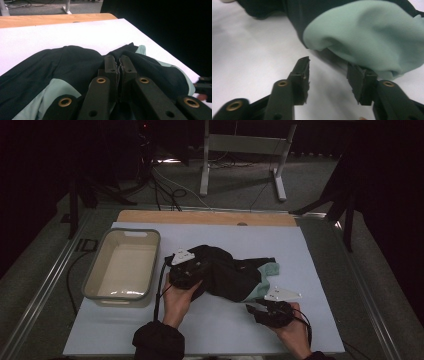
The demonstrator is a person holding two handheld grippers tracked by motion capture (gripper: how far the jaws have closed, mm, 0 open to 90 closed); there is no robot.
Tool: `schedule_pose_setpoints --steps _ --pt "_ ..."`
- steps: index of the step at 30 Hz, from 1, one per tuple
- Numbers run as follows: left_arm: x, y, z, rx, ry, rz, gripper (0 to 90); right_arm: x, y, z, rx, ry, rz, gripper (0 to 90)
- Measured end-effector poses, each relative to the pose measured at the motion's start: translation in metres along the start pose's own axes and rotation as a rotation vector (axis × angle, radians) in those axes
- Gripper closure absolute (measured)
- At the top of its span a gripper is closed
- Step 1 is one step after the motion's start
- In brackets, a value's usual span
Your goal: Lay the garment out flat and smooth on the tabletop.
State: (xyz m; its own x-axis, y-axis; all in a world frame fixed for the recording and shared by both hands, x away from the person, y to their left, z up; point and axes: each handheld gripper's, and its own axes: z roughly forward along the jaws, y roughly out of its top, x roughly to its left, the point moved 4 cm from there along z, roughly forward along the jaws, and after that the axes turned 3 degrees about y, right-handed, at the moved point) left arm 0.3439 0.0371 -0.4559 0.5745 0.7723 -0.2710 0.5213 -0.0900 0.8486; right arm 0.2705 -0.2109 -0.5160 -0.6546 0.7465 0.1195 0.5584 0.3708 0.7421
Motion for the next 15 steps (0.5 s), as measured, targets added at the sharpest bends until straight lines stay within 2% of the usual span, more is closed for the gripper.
schedule_pose_setpoints --steps 3,5,7,8,12,14,15 --pt "0.0 0.0 0.0 -0.001 0.001 -0.001 87.6 -0.001 0.004 0.004 -0.007 -0.009 0.007 49.6" --pt "0.0 0.0 0.0 0.001 0.001 0.002 87.6 0.0 0.01 0.006 -0.025 0.006 0.017 52.2" --pt "-0.001 0.0 0.0 -0.001 -0.002 0.003 87.6 0.002 0.016 0.005 -0.048 0.006 0.017 69.4" --pt "-0.001 0.0 -0.001 -0.002 -0.004 0.006 87.6 0.002 0.021 0.002 -0.069 -0.001 0.025 86.6" --pt "-0.001 0.001 -0.005 -0.014 -0.009 0.012 87.5 0.002 0.028 -0.01 -0.112 0.002 0.027 88.2" --pt "-0.001 0.001 -0.006 -0.019 -0.009 0.01 87.5 0.002 0.038 -0.029 -0.17 0.015 0.023 88.3" --pt "-0.001 0.001 -0.007 -0.022 -0.009 0.009 87.5 0.002 0.038 -0.029 -0.17 0.015 0.023 88.3"
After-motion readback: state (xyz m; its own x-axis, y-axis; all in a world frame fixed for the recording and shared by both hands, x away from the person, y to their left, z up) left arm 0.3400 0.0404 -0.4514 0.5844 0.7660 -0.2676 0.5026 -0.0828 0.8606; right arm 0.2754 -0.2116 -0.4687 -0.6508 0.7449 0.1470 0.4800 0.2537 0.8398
